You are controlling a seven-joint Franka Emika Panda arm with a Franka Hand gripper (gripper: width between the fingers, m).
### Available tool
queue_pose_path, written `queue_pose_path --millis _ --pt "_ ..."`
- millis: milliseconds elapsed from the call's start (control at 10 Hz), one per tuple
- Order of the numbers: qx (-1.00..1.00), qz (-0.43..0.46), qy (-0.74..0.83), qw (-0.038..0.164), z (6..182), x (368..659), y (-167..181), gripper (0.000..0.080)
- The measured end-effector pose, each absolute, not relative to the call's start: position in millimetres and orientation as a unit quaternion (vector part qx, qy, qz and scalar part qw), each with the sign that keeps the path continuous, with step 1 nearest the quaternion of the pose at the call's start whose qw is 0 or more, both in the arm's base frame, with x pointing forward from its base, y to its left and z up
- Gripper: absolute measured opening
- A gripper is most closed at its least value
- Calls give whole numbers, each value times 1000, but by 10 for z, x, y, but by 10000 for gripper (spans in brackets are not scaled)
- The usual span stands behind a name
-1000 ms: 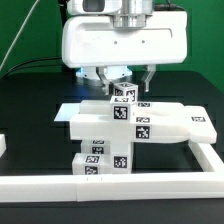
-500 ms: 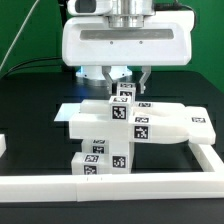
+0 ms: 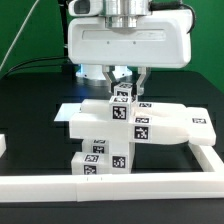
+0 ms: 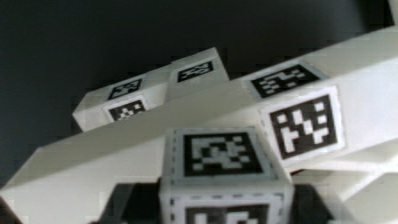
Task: Assemble chair
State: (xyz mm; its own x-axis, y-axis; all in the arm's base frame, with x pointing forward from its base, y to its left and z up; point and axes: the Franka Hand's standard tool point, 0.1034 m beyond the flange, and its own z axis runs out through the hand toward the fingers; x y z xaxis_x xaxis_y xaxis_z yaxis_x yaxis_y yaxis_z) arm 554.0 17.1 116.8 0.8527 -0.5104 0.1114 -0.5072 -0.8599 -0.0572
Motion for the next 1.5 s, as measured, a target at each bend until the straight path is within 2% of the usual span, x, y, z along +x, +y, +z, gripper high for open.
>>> queue_pose_path --millis 100,200,300,400,500,900,1100,1400,1500 --pt "-964 -61 260 12 1168 5539 171 334" --pt "-968 -62 241 11 1167 5539 173 516" --pt "-983 -62 173 1 1164 5541 216 607" --pt "-994 -61 90 -7 1164 5543 248 607" --pt "-998 -60 1 -13 1158 5534 279 641" --pt "-992 -57 -111 -20 1143 5497 236 648" --pt "-966 -57 -251 -40 1151 5526 200 648" --pt "-972 -58 -223 -38 1146 5524 201 621" --pt "-979 -59 -191 -36 1144 5523 201 446"
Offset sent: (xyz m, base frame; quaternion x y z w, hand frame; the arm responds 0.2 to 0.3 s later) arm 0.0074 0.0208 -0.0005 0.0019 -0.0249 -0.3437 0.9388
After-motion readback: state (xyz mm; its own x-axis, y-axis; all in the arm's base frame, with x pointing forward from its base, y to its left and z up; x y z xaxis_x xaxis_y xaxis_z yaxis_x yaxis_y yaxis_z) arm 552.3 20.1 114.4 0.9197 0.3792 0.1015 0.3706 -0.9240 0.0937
